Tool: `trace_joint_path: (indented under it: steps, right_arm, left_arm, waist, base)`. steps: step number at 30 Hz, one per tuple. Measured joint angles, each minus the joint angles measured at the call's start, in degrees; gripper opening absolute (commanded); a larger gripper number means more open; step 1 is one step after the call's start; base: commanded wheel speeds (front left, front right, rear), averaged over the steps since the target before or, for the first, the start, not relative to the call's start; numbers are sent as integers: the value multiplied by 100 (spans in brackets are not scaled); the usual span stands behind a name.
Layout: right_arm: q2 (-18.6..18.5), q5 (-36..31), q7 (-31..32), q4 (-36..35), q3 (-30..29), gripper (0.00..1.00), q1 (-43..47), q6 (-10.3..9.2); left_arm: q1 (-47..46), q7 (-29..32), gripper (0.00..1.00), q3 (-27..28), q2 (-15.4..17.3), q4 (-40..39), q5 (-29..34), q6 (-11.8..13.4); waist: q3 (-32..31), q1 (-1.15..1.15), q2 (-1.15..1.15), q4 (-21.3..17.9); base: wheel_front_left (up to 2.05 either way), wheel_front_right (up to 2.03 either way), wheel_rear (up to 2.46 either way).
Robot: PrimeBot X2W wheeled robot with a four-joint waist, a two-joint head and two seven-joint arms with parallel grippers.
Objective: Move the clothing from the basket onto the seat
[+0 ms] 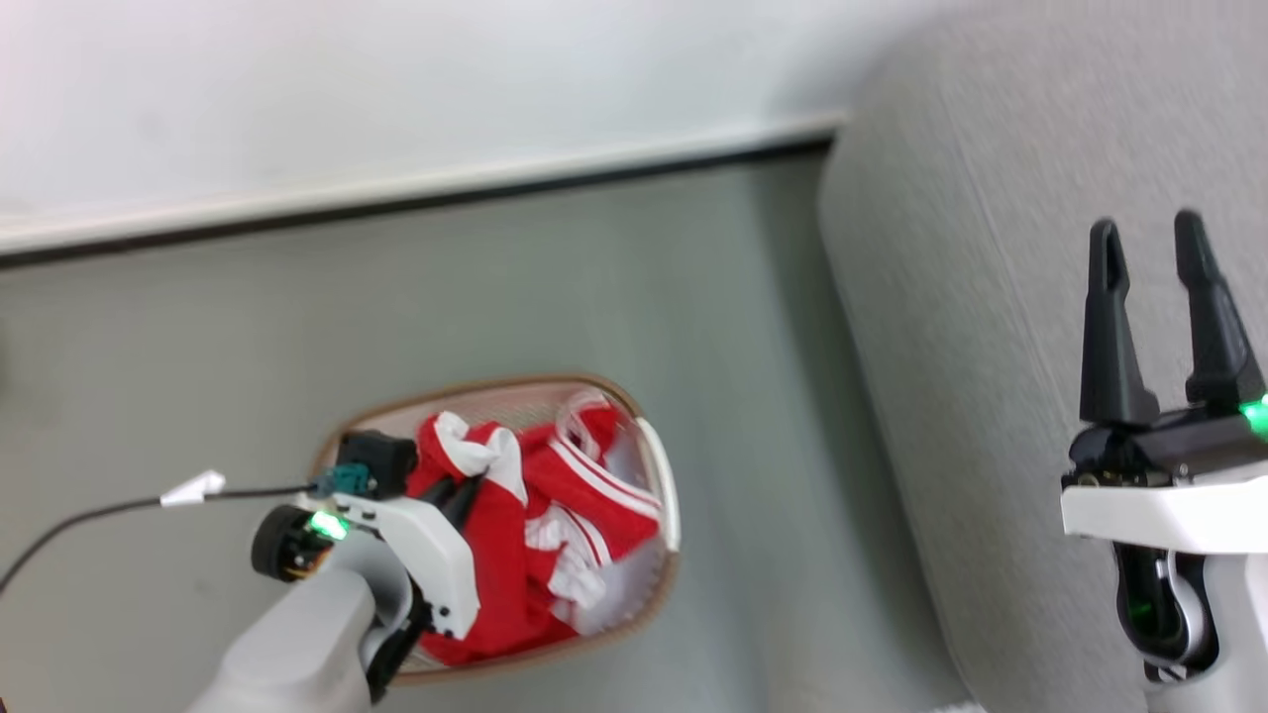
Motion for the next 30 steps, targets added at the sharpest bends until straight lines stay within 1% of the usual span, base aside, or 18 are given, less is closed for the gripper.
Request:
trace_joint_path:
  steps: [7, 12, 14, 20, 24, 30]
  right_arm:
    - [-125, 44, 0, 133, -37, 100, 375, 0]
    - [-149, 91, 0, 242, -40, 100, 641, 0]
    - [-156, 116, 0, 287, -25, 100, 733, 0]
    - [-171, 174, 0, 396, 56, 100, 1049, 0]
    - [-175, 193, 0, 417, 127, 100, 1200, 0]
    - [-163, 242, 0, 463, 230, 100, 1390, 0]
  left_arm:
    - [180, -149, 0, -2, 1, -489, -109, 0]
    - [314, -175, 0, 435, 40, -1222, 57, 10]
    - [444, -175, 0, 594, 46, -1500, 233, 51]
    - [733, -176, 0, 1072, 60, -2323, 430, 100]
    - [784, -176, 0, 1341, 80, -2843, 571, 136]
    - [788, -156, 0, 1379, 99, -3343, 625, 167]
  waist:
    - [-694, 0, 0, 502]
    - [-1134, -1, 0, 803]
    - [-1304, -1, 0, 899]
    - [-1786, -1, 0, 1096]
    - [-1999, -1, 0, 1194]
    - [-2145, -1, 0, 1293]
  base:
    - [0, 0, 0]
    - [0, 0, 0]
    - [0, 0, 0]
    - [0, 0, 0]
    - [0, 0, 0]
    - [0, 0, 0]
